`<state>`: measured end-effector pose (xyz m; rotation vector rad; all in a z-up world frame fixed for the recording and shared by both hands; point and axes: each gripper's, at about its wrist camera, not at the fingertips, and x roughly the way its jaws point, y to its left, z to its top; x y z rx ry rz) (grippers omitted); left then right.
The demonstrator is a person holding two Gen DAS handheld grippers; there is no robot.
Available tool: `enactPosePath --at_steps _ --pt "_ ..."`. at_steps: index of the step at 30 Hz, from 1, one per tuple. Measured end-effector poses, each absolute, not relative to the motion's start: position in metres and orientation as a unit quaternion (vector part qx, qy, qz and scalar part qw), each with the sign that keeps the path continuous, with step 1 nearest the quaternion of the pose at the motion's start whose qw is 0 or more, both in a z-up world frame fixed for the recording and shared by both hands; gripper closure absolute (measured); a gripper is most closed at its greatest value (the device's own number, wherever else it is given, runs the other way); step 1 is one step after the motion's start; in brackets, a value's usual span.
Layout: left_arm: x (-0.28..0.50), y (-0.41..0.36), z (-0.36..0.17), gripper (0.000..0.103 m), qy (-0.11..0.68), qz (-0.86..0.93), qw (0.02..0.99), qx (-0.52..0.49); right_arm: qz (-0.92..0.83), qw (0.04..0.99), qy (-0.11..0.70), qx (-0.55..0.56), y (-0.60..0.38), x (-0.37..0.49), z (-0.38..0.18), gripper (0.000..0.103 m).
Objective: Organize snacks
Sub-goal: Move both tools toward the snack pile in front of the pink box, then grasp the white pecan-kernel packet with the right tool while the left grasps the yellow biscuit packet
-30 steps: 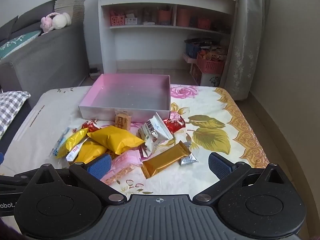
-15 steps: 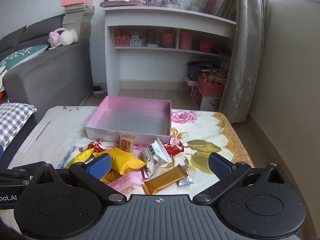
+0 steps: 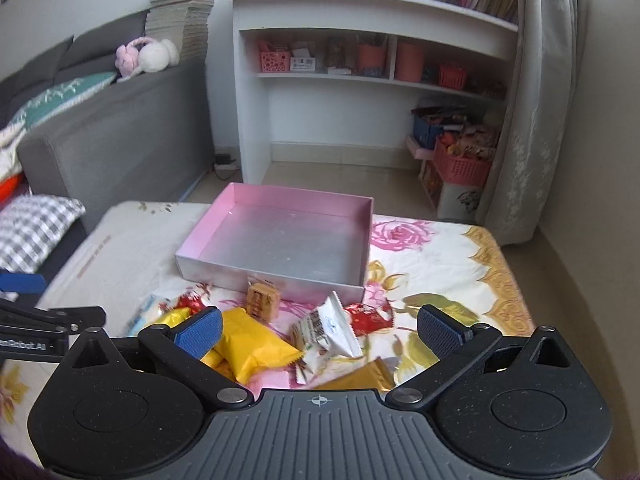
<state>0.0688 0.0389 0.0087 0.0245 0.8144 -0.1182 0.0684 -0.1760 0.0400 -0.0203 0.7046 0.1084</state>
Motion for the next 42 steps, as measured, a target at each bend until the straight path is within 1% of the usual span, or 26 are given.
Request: enactPosePath --at_steps 3,5,7,9,10,11,14,17,18,24,26,27,29,33,36,37,38,40,41,42 --pt "0.084 0.046 -0.003 0.012 0.414 -0.059 0.908 0.015 0.064 0.931 0.357 0.046 -0.191 0.084 0.03 0.0" --pt "0.094 0.054 -0.014 0.019 0.432 -0.063 0.9 0.004 0.071 0.927 0.361 0.075 -0.2 0.092 0.018 0.0" --pt "0.105 0.061 -0.023 0.026 0.453 -0.073 0.888 -0.013 0.069 0.917 0.385 0.078 -0.203 0.102 0.004 0.001" --pt "0.114 0.063 -0.03 0.027 0.467 -0.083 0.88 -0.025 0.062 0.907 0.41 0.069 -0.205 0.113 -0.007 0.001" --pt "0.119 0.063 -0.034 0.03 0.474 -0.086 0.876 -0.027 0.056 0.904 0.417 0.072 -0.206 0.118 -0.011 0.001" --pt "0.124 0.063 -0.038 0.034 0.481 -0.089 0.872 -0.033 0.052 0.899 0.426 0.082 -0.21 0.122 -0.016 0.002" --pt "0.136 0.067 -0.049 0.041 0.508 -0.103 0.853 -0.062 0.051 0.884 0.446 0.131 -0.223 0.134 -0.028 0.006" --pt "0.146 0.069 -0.058 0.048 0.522 -0.113 0.84 -0.092 0.047 0.871 0.46 0.166 -0.231 0.143 -0.038 0.009" --pt "0.148 0.069 -0.06 0.049 0.526 -0.113 0.838 -0.098 0.048 0.866 0.465 0.177 -0.233 0.145 -0.042 0.01" --pt "0.158 0.07 -0.072 0.053 0.543 -0.108 0.824 -0.118 0.051 0.836 0.498 0.225 -0.232 0.156 -0.063 0.028" --pt "0.159 0.071 -0.073 0.054 0.541 -0.111 0.824 -0.126 0.045 0.831 0.504 0.233 -0.231 0.159 -0.07 0.037" --pt "0.16 0.072 -0.073 0.054 0.539 -0.112 0.825 -0.129 0.043 0.829 0.505 0.237 -0.231 0.16 -0.073 0.039" --pt "0.163 0.074 -0.074 0.054 0.538 -0.112 0.824 -0.136 0.034 0.826 0.507 0.244 -0.231 0.163 -0.078 0.047" --pt "0.163 0.073 -0.075 0.055 0.541 -0.114 0.822 -0.137 0.022 0.824 0.506 0.254 -0.23 0.167 -0.085 0.054" --pt "0.161 0.068 -0.074 0.059 0.55 -0.116 0.817 -0.129 0.018 0.823 0.505 0.259 -0.227 0.169 -0.087 0.057" --pt "0.16 0.067 -0.074 0.059 0.552 -0.116 0.817 -0.123 0.017 0.825 0.504 0.257 -0.226 0.169 -0.086 0.06" --pt "0.159 0.065 -0.074 0.061 0.552 -0.116 0.818 -0.115 0.017 0.826 0.502 0.257 -0.224 0.17 -0.085 0.071" --pt "0.158 0.062 -0.073 0.064 0.551 -0.115 0.821 -0.098 0.015 0.828 0.498 0.257 -0.222 0.169 -0.082 0.072" --pt "0.158 0.063 -0.074 0.067 0.552 -0.111 0.821 -0.092 0.014 0.83 0.496 0.254 -0.221 0.169 -0.08 0.075" --pt "0.158 0.063 -0.074 0.067 0.554 -0.104 0.821 -0.088 0.014 0.833 0.493 0.25 -0.22 0.168 -0.079 0.075"
